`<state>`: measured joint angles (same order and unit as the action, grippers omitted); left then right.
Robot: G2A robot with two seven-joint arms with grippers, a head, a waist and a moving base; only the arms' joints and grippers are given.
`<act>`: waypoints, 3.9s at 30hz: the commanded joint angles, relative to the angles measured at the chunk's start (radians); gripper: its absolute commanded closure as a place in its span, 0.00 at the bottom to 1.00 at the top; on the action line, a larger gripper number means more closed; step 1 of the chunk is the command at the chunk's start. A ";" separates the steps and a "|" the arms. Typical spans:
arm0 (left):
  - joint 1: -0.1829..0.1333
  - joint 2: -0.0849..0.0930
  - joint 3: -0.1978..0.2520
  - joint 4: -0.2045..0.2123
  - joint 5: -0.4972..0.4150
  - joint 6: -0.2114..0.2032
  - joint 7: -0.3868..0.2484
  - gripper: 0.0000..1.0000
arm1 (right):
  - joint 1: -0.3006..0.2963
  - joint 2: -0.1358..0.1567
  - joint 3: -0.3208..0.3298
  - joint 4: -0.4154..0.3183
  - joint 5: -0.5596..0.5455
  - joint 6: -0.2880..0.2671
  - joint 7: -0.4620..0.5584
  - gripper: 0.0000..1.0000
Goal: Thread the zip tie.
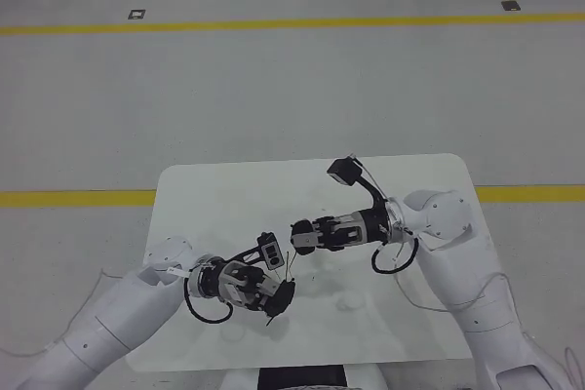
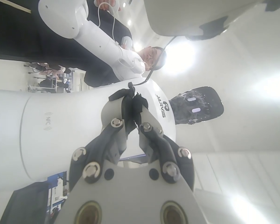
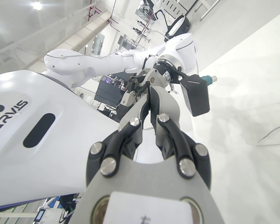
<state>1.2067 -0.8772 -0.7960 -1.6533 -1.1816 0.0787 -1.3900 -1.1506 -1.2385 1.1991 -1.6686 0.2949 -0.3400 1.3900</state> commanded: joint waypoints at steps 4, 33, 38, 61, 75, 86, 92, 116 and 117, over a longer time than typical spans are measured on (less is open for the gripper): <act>-0.005 0.004 0.007 -0.001 -0.002 -0.002 0.000 1.00 | 0.004 0.008 -0.009 -0.008 0.002 0.000 0.000 1.00; -0.031 0.016 0.036 0.009 -0.060 -0.020 0.000 1.00 | 0.004 0.048 0.002 -0.020 0.014 0.000 0.000 1.00; -0.037 0.019 0.044 0.009 -0.064 -0.020 0.000 1.00 | 0.004 0.050 0.005 -0.018 0.014 0.000 0.000 1.00; -0.062 0.029 0.090 0.011 -0.066 -0.019 0.000 1.00 | 0.013 0.051 -0.008 -0.034 0.025 0.000 0.000 1.00; -0.077 0.034 0.115 0.009 -0.068 -0.021 0.000 1.00 | 0.017 0.034 -0.012 -0.033 0.023 0.000 0.000 1.00; -0.090 0.036 0.132 0.015 -0.070 -0.026 0.000 1.00 | 0.028 0.020 -0.027 -0.030 0.022 0.000 0.000 1.00; -0.096 0.037 0.140 0.012 -0.076 -0.029 0.000 1.00 | 0.033 0.015 -0.037 -0.026 0.019 0.000 0.000 1.00; -0.104 0.044 0.150 0.013 -0.088 -0.042 0.000 1.00 | 0.029 0.033 -0.030 -0.017 0.051 0.000 0.000 1.00; -0.104 0.044 0.150 0.013 -0.088 -0.042 0.000 1.00 | 0.028 0.035 -0.028 -0.016 0.055 0.000 0.000 1.00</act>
<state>1.1031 -0.8333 -0.6465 -1.6407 -1.2697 0.0364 -1.3900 -1.1221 -1.2050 1.1690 -1.6850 0.3457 -0.3400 1.3900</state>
